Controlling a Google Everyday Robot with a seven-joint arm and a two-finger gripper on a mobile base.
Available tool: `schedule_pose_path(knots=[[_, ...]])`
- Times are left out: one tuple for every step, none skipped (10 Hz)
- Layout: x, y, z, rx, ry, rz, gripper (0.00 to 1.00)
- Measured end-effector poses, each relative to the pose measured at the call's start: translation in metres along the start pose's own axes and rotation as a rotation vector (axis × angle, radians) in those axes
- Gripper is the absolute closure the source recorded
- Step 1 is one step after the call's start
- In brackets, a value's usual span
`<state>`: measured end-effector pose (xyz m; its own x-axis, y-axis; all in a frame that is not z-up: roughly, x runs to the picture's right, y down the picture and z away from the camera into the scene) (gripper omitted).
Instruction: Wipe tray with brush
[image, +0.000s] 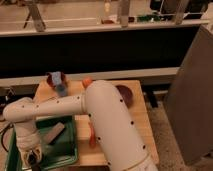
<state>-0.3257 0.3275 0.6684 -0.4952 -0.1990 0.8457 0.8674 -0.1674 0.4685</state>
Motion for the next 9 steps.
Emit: schedule_pose_path(knots=[[-0.009,0.014,0.001,0.009,0.001,0.033,1.0],[-0.02,0.031,0.001,0.019,0.0,0.073,1.0],[-0.031,0.049,-0.001,0.029,-0.001,0.114,1.0],[-0.041,0.065,-0.004,0.038,-0.004,0.156,1.0],[-0.047,0.08,-0.009,0.047,-0.004,0.195,1.0],[-0.049,0.092,-0.014,0.057,0.0,0.224,1.0],[-0.045,0.1,-0.02,0.064,0.008,0.243,1.0],[-0.039,0.104,-0.029,0.064,0.024,0.248,1.0],[-0.029,0.103,-0.041,0.058,0.043,0.243,1.0]])
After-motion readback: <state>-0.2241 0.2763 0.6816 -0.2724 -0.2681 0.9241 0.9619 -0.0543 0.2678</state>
